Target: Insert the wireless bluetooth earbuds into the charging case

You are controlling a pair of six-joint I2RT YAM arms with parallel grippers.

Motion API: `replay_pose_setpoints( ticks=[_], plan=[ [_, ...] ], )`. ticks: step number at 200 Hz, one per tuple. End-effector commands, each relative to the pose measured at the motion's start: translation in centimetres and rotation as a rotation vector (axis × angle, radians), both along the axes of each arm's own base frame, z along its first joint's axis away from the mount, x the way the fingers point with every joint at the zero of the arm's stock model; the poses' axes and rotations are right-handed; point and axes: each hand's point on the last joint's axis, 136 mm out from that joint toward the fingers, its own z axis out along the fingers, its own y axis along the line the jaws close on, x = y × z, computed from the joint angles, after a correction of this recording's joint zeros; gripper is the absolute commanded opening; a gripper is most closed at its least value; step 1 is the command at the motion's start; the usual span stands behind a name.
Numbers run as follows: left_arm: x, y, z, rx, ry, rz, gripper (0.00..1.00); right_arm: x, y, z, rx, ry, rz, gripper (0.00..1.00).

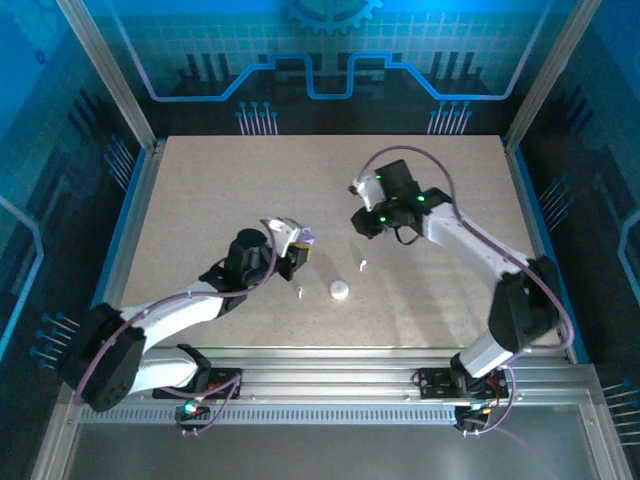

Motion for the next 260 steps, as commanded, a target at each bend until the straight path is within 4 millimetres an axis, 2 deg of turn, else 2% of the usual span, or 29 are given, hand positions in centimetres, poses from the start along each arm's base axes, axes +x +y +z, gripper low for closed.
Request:
replay_pose_setpoints(
  ticks=[1, 41, 66, 90, 130, 260],
  plan=[
    [0.3, -3.9, 3.8, -0.099, -0.143, -0.144, 0.16, -1.1, 0.9, 3.9, 0.192, -0.055, 0.029, 0.16],
    [0.0, -8.6, 5.3, -0.169, -0.216, -0.276, 0.16, -3.9, 0.6, 7.3, 0.344, -0.108, 0.105, 0.16],
    [0.1, -10.0, 6.4, -0.21, -0.256, -0.306, 0.16, -5.4, 0.5, 9.1, 0.407, -0.173, 0.162, 0.16],
    [-0.2, -10.9, 7.1, -0.225, -0.277, -0.338, 0.16, -6.4, 0.8, 10.1, 0.458, -0.21, 0.204, 0.16],
    [-0.6, -11.2, 8.1, -0.253, -0.295, -0.344, 0.16, -7.0, 1.2, 10.1, 0.495, -0.202, 0.235, 0.16],
    [-1.2, -10.9, 10.1, -0.302, -0.336, -0.334, 0.16, -6.1, 1.4, 7.8, 0.502, -0.161, 0.196, 0.16]
  ],
)
